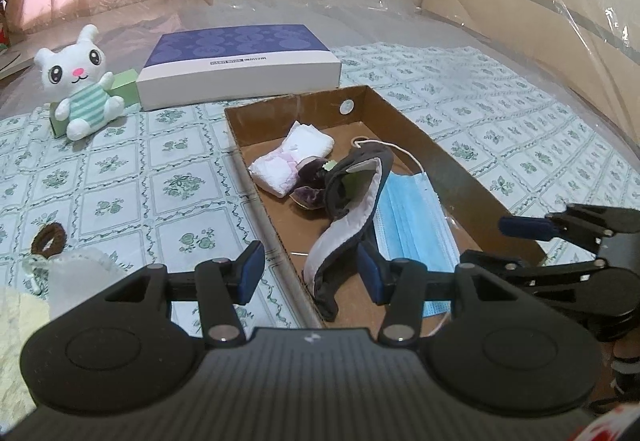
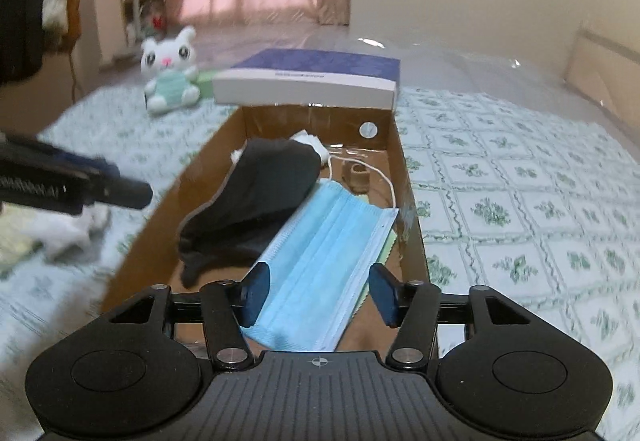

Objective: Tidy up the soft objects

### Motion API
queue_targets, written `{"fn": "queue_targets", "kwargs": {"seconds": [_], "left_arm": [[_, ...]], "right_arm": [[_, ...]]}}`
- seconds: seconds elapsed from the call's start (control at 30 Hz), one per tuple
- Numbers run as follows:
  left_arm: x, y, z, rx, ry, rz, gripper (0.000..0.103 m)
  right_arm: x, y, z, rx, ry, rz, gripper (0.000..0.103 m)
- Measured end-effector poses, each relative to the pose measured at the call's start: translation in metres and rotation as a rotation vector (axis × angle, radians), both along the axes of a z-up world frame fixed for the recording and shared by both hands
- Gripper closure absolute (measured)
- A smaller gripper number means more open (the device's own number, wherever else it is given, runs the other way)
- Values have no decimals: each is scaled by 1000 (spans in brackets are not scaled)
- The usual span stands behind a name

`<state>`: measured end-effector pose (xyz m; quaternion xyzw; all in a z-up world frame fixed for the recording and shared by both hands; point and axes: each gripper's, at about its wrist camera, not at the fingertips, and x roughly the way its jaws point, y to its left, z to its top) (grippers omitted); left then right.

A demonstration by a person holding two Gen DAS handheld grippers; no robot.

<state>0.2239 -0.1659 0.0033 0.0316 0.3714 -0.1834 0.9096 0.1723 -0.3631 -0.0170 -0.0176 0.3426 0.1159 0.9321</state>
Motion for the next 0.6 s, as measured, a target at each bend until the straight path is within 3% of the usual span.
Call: {"fn": "queue_targets", "kwargs": {"seconds": [0.27, 0.4, 0.6], "left_arm": [[-28, 22, 17, -24, -16, 27, 52], [-46, 41, 25, -25, -24, 53, 46], [-77, 82, 33, -16, -41, 116, 45]], "right_arm": [[-33, 5, 21, 134, -2, -39, 44], [-48, 12, 29, 185, -4, -44, 44], [-66, 33, 35, 259, 6, -15, 44]]}}
